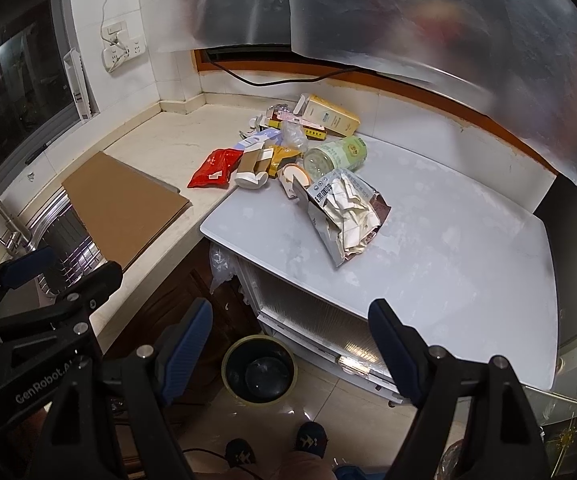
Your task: Collect trash
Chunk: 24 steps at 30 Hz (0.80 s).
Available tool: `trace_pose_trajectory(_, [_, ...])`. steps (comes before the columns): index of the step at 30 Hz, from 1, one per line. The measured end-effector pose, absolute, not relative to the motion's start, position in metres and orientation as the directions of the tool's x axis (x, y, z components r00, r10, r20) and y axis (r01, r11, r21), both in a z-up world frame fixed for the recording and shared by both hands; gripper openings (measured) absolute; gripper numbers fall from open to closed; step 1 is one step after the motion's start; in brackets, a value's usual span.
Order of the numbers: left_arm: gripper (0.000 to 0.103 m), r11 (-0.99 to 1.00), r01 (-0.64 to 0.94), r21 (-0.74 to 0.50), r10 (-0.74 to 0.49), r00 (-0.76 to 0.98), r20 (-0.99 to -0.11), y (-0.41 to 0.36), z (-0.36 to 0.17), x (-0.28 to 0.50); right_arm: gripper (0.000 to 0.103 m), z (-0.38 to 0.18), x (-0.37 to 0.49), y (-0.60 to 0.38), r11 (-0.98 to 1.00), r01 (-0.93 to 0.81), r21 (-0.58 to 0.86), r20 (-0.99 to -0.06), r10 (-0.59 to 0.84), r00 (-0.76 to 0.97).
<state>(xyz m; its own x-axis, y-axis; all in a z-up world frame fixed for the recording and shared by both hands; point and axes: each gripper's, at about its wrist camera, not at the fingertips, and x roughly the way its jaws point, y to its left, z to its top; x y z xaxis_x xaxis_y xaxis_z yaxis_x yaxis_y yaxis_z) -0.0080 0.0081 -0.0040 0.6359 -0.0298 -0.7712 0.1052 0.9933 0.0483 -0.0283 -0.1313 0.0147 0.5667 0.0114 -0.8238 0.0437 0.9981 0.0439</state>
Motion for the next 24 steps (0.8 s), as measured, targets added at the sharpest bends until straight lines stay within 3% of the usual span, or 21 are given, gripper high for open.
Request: trace_pose_trajectory(24, [0.078,0.994,0.097,0.05,-0.022,0.629,-0.777,0.0136,-0.0035,-0.0129,0.079,0.0141,-0.0281,-0.1298,0.998,0.023,0.06,-0.831,0.037,0.555])
